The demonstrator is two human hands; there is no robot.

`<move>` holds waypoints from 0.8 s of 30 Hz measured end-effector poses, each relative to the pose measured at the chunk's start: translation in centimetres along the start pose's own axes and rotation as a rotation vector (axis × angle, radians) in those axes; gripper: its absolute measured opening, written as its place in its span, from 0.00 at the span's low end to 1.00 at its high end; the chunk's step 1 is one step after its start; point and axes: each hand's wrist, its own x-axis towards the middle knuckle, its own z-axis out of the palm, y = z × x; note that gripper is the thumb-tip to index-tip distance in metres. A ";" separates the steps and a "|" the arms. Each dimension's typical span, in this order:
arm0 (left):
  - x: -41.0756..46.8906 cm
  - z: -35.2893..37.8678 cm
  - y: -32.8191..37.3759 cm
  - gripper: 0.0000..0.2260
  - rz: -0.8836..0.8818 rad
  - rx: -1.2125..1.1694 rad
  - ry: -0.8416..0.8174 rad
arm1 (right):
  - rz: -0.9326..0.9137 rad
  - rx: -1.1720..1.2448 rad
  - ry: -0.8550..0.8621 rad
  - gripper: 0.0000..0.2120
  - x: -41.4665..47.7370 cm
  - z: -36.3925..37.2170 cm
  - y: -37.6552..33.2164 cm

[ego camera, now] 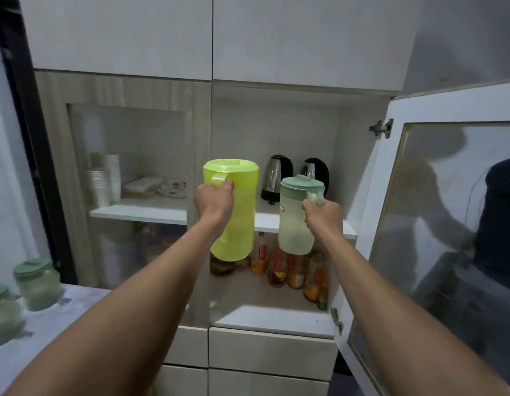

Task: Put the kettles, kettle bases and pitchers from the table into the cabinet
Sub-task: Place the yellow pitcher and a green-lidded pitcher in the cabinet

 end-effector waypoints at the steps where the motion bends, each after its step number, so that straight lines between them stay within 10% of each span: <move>1: 0.7 1.0 -0.4 0.08 0.001 0.004 -0.005 | 0.002 -0.008 0.002 0.07 1.1 0.1 0.4; 24: 21.2 18.4 -8.1 0.11 -0.007 0.065 0.026 | 0.045 0.086 -0.049 0.06 25.5 10.1 7.4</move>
